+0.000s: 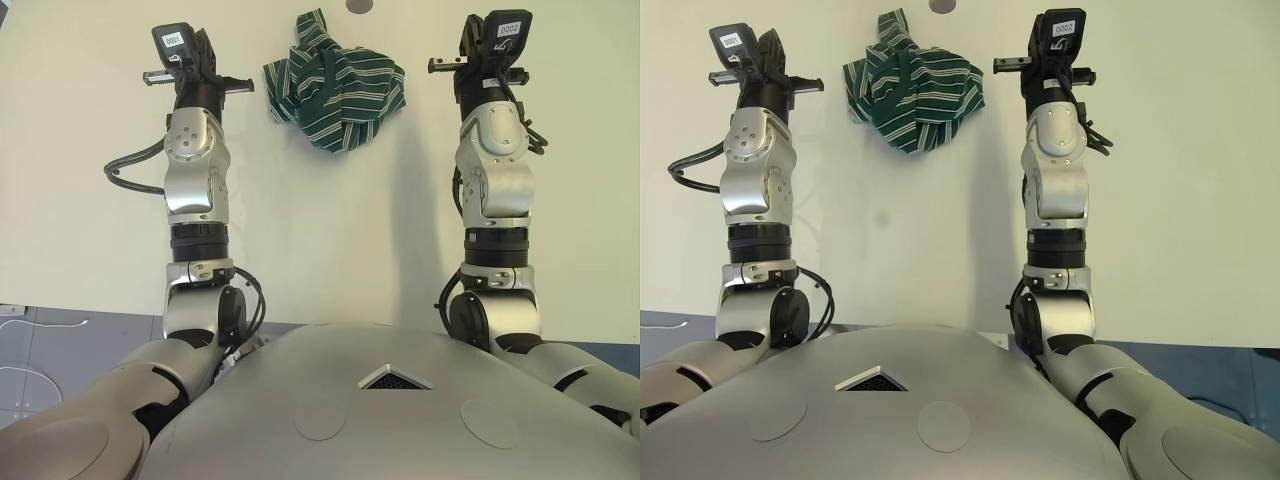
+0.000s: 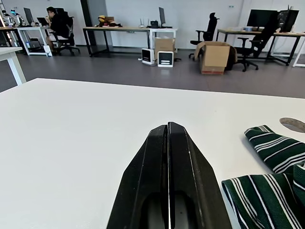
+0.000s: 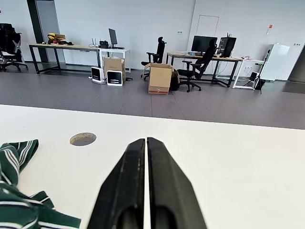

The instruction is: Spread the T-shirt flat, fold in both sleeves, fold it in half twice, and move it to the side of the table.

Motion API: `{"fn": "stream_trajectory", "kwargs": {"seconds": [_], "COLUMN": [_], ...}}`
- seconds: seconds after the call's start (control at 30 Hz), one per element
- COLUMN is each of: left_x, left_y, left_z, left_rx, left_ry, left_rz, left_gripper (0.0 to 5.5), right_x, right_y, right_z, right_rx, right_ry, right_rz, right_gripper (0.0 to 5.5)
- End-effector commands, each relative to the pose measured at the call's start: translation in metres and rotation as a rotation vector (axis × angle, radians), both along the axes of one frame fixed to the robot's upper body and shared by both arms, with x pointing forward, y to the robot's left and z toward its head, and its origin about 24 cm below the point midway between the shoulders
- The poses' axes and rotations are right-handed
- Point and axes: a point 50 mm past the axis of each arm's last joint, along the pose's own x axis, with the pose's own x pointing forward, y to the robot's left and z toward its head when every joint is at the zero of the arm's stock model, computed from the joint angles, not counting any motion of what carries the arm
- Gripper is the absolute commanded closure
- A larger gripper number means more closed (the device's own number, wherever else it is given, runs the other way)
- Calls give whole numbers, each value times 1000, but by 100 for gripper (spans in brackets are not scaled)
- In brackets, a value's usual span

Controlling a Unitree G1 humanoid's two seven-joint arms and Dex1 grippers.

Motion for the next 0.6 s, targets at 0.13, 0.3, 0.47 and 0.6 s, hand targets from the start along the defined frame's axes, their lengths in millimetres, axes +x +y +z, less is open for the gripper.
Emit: {"fn": "stream_trajectory", "kwargs": {"seconds": [0.13,0.3,0.47,0.6], "left_x": [1,0,3,4], "left_y": [0,0,-1,-1], "left_z": [-1,-3,-2,-2], "left_rx": [-2,-5,-3,1], "left_ry": [12,14,11,13], "left_rz": [3,10,3,0], "left_gripper": [550,550,550,550], "right_x": [5,21,14,12], "right_y": [30,22,37,35], "right_z": [-11,-11,-22,-24], "right_rx": [59,138,299,315], "right_ry": [225,291,431,438], "right_rz": [475,451,543,529], "right_gripper": [409,351,369,442]}}
